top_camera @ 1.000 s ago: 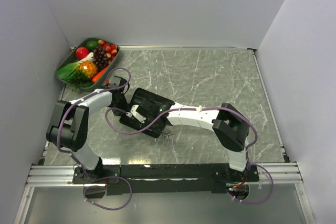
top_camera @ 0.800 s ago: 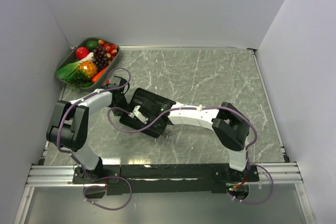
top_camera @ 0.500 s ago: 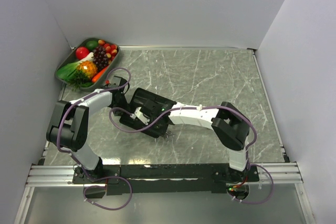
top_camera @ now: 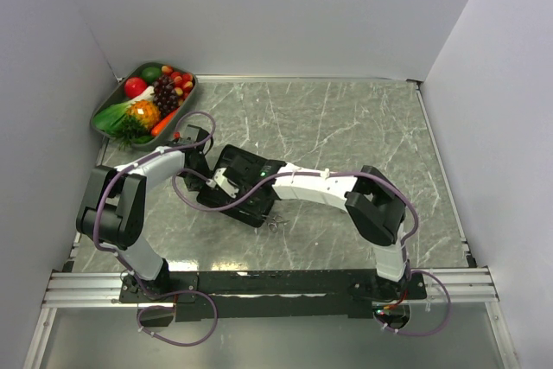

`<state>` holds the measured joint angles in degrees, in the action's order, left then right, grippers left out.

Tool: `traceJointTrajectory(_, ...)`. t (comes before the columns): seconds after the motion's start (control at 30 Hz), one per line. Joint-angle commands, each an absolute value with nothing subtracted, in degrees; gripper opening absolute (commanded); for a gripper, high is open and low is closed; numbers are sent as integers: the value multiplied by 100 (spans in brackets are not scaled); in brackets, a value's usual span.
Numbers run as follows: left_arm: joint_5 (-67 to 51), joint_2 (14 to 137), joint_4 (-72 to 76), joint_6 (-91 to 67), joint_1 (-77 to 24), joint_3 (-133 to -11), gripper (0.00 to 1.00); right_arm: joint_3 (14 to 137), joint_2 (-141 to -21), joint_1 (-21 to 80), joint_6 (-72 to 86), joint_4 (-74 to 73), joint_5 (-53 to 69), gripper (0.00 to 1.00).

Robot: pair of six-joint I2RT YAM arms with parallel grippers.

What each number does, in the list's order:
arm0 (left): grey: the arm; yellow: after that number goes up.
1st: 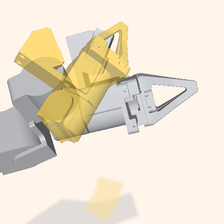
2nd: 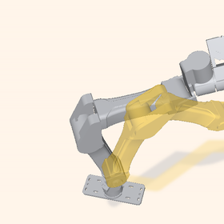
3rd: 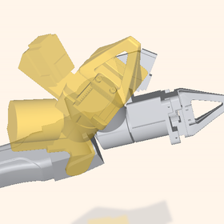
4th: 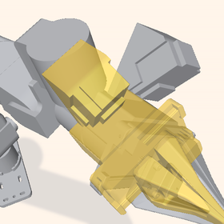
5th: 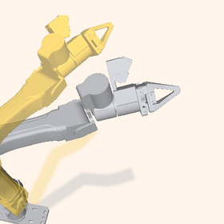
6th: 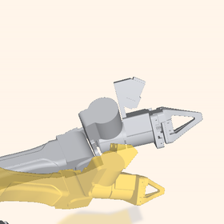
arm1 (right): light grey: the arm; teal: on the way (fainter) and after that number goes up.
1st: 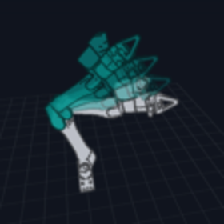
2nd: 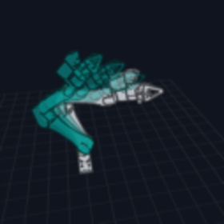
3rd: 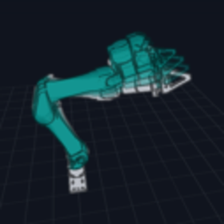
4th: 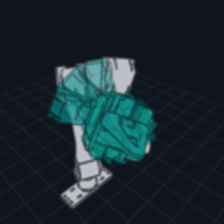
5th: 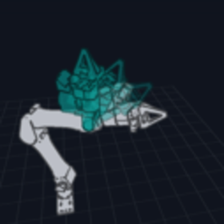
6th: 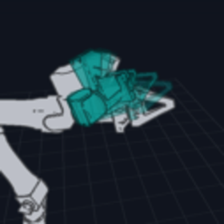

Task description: Sort the hair-cutting tools

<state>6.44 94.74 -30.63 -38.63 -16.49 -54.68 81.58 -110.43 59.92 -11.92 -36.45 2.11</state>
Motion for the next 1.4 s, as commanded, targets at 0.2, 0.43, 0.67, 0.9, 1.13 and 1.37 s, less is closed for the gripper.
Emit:
traceJointTrajectory(0.2, -97, 9914, -2944, -4078, -1969, -5151, 38, 8315, -11303, 5836, -1257, -3595, 325, 43)
traceJointTrajectory(0.43, -149, 9975, -2892, -4078, -1969, -5150, 38, 8157, -11391, 5845, -1160, -3612, 545, 43)
traceJointTrajectory(0.67, -193, 10090, -2839, -4061, -1969, -5203, 38, 7981, -11373, 5836, -1072, -3577, 624, 43)
traceJointTrajectory(0.9, -202, 10186, -2830, -4017, -1969, -5282, 38, 7875, -11408, 5845, -1020, -3603, 519, 15)
traceJointTrajectory(1.13, -237, 10257, -2804, -4025, -1969, -5344, 38, 7699, -11233, 5836, -1063, -3639, 352, 0)
traceJointTrajectory(1.37, -246, 10318, -2804, -4025, -1969, -5405, 38, 7699, -11154, 5845, -1046, -3753, 413, 0)
